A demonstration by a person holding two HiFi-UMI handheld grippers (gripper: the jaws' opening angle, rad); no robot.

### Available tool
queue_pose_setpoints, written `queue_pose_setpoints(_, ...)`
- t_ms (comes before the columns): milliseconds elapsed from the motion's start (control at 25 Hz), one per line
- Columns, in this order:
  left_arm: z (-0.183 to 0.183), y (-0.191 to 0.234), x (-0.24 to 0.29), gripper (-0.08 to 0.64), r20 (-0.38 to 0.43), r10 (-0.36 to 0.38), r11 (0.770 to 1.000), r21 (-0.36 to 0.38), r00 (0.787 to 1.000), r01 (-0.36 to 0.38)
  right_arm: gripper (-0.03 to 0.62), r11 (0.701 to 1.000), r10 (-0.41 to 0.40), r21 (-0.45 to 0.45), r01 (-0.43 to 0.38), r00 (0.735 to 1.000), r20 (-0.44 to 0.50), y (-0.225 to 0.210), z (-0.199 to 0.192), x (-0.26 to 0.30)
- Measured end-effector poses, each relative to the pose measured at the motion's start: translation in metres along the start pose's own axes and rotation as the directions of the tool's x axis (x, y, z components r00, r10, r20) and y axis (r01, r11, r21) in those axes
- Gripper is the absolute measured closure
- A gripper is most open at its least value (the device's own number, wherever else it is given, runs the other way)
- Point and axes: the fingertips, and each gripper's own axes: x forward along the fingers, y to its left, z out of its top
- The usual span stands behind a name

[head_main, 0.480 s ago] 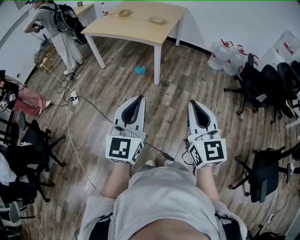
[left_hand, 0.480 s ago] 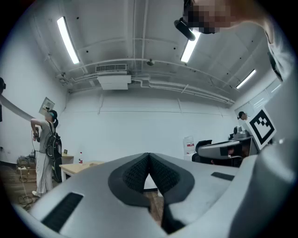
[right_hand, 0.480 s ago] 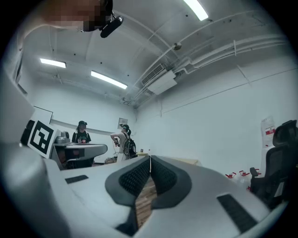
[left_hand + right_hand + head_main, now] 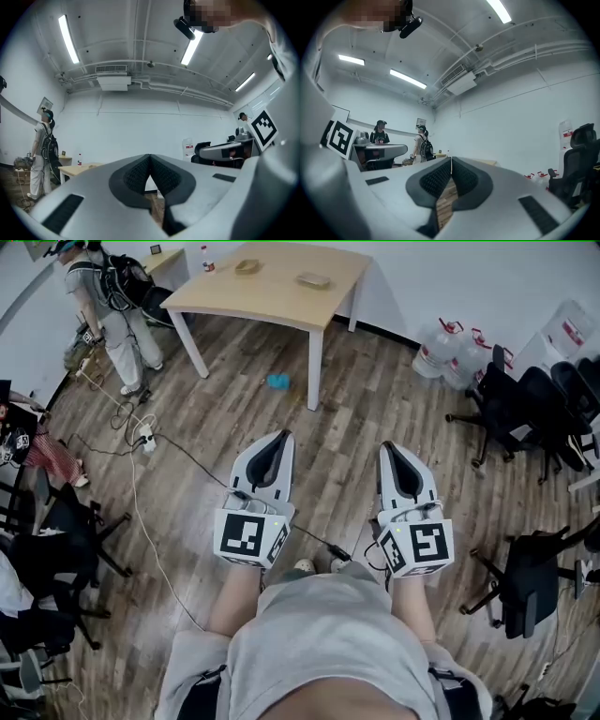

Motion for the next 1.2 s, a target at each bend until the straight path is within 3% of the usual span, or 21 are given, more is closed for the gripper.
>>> queue_pose_setpoints(560, -0.007, 0.009, -0.005, 0.545, 0.007, -0.025, 1.0, -0.015, 1.0, 0.026, 0.578, 0.999, -0.037, 0.017, 0.036, 0.999, 0.04, 0.007, 0.002, -0.003)
queue_pose_setpoints(1000, -0.019, 0.012, 0.053, 0.545, -0.013, -0.064, 0.998, -0.007, 0.998, 0.064, 0.578, 0.994, -0.092, 0.059, 0.091, 0.995, 0.028, -0.035, -0.012, 0.026)
queue_pose_setpoints(1200, -0.03, 0.024, 0.098, 0.545, -0.021, -0.034, 0.999, 0.005, 0.999, 0.034, 0.578, 0.997, -0.059, 0.059, 0.057, 0.998, 0.031, -0.066, -0.02, 0.068)
